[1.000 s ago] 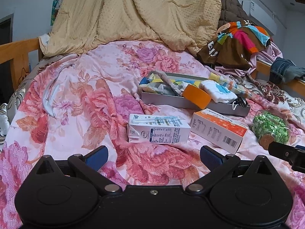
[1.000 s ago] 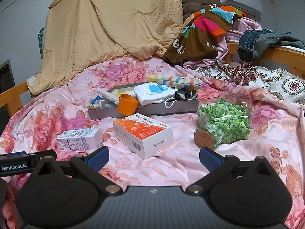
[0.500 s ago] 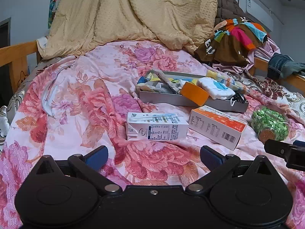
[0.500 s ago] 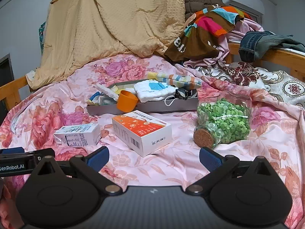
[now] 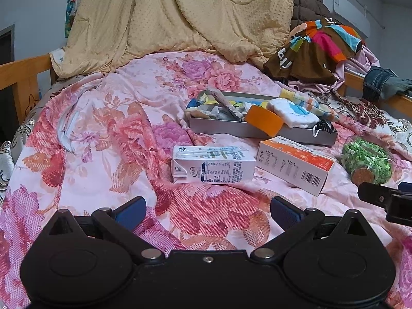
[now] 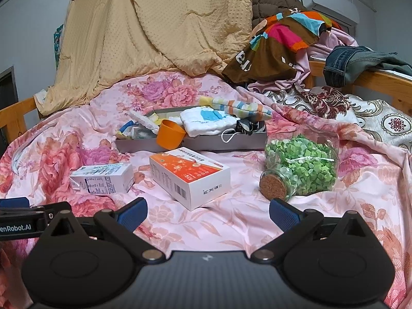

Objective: Organize soft objects

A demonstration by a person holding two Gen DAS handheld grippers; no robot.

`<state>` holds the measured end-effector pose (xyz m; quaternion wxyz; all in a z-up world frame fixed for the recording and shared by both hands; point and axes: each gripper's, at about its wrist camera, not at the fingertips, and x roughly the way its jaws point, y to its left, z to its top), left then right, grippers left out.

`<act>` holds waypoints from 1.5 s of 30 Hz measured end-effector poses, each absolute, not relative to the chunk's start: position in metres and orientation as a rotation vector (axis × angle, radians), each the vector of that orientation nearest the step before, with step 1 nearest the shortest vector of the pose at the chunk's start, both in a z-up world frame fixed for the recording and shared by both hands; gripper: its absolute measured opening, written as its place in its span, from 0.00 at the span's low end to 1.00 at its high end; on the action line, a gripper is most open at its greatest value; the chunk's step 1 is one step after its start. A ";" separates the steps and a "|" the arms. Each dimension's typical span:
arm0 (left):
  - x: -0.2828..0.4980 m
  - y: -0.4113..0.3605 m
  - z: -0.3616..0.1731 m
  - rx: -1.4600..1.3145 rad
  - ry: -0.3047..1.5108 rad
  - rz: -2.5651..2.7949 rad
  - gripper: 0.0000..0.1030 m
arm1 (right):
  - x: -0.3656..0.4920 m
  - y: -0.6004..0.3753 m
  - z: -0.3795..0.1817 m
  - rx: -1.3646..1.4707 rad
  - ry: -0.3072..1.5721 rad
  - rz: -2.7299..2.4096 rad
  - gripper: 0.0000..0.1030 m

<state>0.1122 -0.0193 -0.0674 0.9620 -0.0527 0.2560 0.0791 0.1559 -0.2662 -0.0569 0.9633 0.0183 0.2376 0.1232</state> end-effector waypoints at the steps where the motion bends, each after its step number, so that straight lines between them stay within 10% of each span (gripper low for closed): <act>1: 0.112 -0.019 -0.067 -0.107 0.519 0.160 0.99 | 0.156 -0.266 -0.057 0.037 0.481 0.249 1.00; 45: 0.111 -0.018 -0.068 -0.094 0.525 0.168 0.99 | 0.156 -0.267 -0.059 0.037 0.480 0.254 1.00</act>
